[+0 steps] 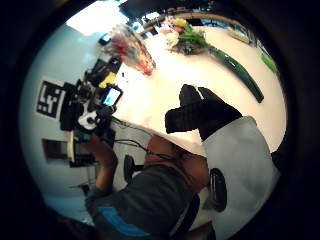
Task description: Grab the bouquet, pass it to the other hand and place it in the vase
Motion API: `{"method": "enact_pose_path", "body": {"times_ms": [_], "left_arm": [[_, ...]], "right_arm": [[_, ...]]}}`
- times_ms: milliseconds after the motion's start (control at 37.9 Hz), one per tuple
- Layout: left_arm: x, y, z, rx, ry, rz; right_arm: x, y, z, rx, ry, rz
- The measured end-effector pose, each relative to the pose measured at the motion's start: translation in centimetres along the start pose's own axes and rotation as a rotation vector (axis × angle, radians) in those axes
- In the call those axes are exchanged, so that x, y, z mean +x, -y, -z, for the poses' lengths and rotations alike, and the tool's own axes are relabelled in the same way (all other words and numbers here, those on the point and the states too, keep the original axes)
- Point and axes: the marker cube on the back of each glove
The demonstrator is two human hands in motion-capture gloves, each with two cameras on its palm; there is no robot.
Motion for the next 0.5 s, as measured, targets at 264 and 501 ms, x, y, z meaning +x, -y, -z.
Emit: {"method": "enact_pose_path", "body": {"times_ms": [264, 501], "left_arm": [[0.6, -0.9, 0.8, 0.006, -0.012, 0.003], [0.6, -0.7, 0.0, 0.037, -0.055, 0.011]], "right_arm": [[1.4, 0.4, -0.4, -0.007, -0.004, -0.027], [5.9, 2.1, -2.2, 0.04, 0.033, -0.075]]}}
